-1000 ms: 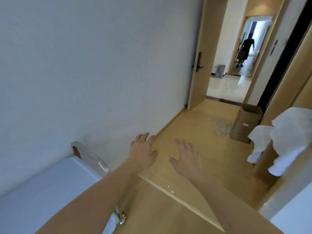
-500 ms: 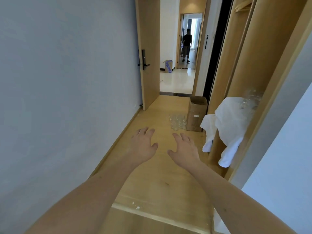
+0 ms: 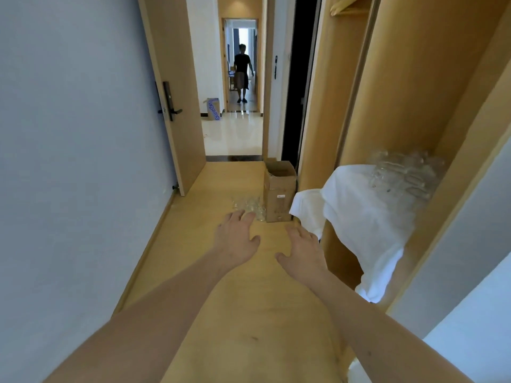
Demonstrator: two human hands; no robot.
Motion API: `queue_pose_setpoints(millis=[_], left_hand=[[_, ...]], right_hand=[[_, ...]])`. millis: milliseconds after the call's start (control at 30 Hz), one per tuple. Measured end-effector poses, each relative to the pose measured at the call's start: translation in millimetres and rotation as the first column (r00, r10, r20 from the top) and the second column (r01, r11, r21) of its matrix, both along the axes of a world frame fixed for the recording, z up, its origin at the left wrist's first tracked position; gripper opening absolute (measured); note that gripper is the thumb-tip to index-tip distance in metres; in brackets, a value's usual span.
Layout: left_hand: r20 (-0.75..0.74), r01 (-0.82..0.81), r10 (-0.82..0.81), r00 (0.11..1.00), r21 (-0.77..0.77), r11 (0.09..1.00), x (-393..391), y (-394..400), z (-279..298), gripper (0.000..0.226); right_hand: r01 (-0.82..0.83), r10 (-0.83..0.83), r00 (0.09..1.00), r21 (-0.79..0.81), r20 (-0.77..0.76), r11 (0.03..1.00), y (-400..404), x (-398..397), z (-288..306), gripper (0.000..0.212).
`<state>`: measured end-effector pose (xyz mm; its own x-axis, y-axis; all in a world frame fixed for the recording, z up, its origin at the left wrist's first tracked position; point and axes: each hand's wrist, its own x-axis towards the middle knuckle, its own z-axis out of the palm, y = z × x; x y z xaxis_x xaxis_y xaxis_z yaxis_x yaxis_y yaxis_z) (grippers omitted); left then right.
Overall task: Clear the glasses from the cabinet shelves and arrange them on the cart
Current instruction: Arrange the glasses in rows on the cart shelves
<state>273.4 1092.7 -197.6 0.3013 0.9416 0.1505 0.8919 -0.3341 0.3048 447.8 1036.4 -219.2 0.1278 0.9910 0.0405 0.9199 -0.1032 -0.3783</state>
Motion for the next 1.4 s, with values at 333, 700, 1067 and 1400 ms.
queue_pose_setpoints(millis=[333, 700, 1067, 1400], left_hand=[[0.033, 0.209, -0.208, 0.978, -0.021, 0.978, 23.8, 152.0, 4.5, 0.065], [0.015, 0.323, -0.324, 0.946, 0.022, 0.946, 133.9, 300.1, -2.9, 0.061], [0.028, 0.555, -0.556, 0.831, 0.047, 0.831, 293.0, 398.6, 26.6, 0.058], [0.098, 0.757, -0.767, 0.634, 0.123, 0.641, 411.4, 460.2, 49.5, 0.056]], right_hand=[[0.224, -0.224, 0.975, -0.032, -0.005, 0.974, 120.8, 8.4, 4.6, 0.078], [0.351, -0.351, 0.936, 0.007, -0.038, 0.936, 252.8, 112.8, -6.2, 0.072], [0.527, -0.527, 0.850, 0.077, -0.026, 0.846, 338.9, 242.4, 23.9, 0.072], [0.744, -0.746, 0.662, 0.182, -0.074, 0.643, 364.0, 321.0, 49.4, 0.069]])
